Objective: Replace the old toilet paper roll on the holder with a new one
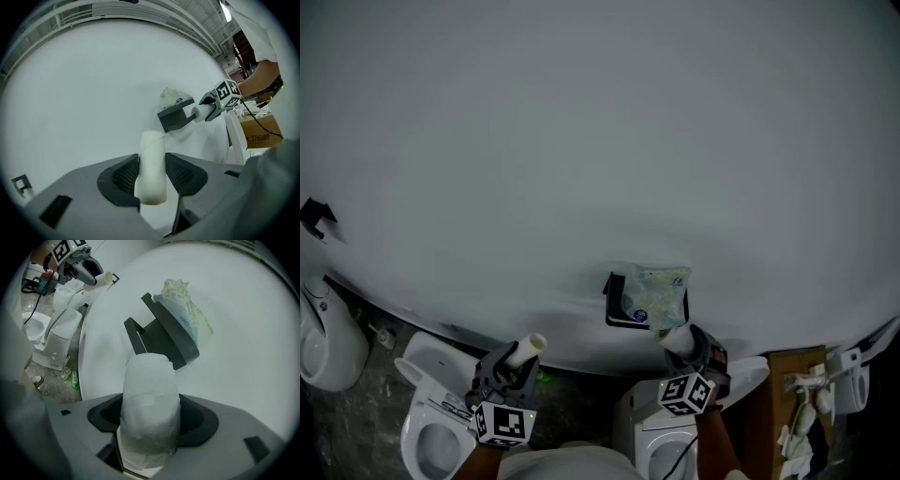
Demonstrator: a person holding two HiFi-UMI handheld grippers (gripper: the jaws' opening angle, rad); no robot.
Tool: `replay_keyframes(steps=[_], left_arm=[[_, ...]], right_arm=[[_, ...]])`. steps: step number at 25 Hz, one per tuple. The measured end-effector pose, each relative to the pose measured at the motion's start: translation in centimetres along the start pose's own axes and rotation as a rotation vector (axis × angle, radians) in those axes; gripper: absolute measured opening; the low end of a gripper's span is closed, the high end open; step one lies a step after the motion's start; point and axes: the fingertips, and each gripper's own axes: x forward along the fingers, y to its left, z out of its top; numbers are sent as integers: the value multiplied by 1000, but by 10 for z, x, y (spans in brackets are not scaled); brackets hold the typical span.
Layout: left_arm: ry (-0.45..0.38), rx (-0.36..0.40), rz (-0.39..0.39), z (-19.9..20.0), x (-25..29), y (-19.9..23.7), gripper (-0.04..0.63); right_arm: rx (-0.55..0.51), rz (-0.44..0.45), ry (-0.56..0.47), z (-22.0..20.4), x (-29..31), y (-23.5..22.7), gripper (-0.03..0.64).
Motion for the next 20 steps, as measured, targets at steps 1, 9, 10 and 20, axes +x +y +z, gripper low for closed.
replay_keyframes(steps=[1, 9, 10, 20], left_arm=[[-1, -2, 1, 0, 1, 1, 187], [-5, -6, -7, 3, 8, 3, 187], [-2, -7, -9, 3, 9, 3, 187], [16, 0, -18, -1, 14, 4, 187]], right_arm=[[-4, 0, -6, 2, 1, 1, 324], [-45, -4, -47, 23, 10, 6, 324], [-53, -5, -57, 27, 11, 7, 324], [-89, -95, -144, 48, 15, 9, 322]])
